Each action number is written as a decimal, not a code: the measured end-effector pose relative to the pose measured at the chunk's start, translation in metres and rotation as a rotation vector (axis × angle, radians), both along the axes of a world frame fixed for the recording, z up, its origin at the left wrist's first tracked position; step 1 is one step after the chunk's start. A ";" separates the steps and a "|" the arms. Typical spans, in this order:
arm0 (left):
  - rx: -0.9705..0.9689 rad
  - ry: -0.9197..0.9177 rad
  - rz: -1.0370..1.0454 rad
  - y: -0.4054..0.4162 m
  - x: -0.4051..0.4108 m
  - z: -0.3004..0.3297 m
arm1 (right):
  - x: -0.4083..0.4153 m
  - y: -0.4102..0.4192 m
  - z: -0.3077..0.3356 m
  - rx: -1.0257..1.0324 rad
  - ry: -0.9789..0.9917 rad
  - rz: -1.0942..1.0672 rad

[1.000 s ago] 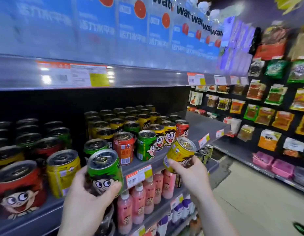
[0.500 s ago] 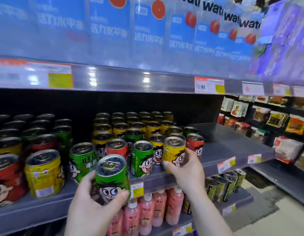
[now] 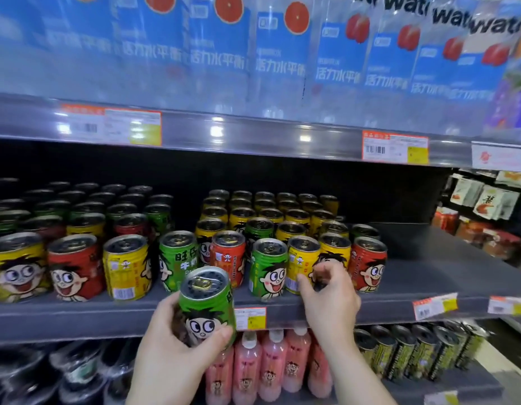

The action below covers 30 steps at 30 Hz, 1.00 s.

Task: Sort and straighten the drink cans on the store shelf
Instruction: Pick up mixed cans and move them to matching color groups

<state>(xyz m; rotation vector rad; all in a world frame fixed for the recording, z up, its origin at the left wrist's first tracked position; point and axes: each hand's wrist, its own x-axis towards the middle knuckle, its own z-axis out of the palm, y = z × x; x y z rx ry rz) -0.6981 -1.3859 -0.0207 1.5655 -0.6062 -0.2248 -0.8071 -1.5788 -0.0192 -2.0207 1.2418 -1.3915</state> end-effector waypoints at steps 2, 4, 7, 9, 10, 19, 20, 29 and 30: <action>0.005 -0.004 0.012 0.005 0.001 0.001 | 0.005 0.012 0.004 -0.019 -0.024 0.029; 0.015 0.001 0.018 0.011 0.004 0.001 | 0.013 0.023 0.006 0.027 0.099 0.065; 0.028 0.000 0.033 0.015 0.007 0.002 | 0.028 0.029 0.006 0.021 0.242 0.011; 0.043 -0.011 0.044 0.017 0.007 0.002 | 0.039 0.033 0.004 0.025 0.289 -0.013; 0.051 -0.014 0.046 0.017 0.006 0.001 | 0.044 0.035 0.003 0.036 0.297 -0.016; 0.061 -0.027 -0.002 0.005 0.001 0.015 | 0.050 0.027 -0.003 0.057 0.160 -0.023; 0.060 -0.032 -0.002 0.004 0.002 0.016 | 0.049 0.028 -0.003 0.047 0.138 -0.017; 0.067 -0.030 0.027 -0.004 0.012 0.012 | 0.060 0.034 -0.004 0.096 0.224 0.021; 0.068 -0.033 0.026 -0.005 0.013 0.012 | 0.059 0.034 -0.003 0.102 0.198 0.034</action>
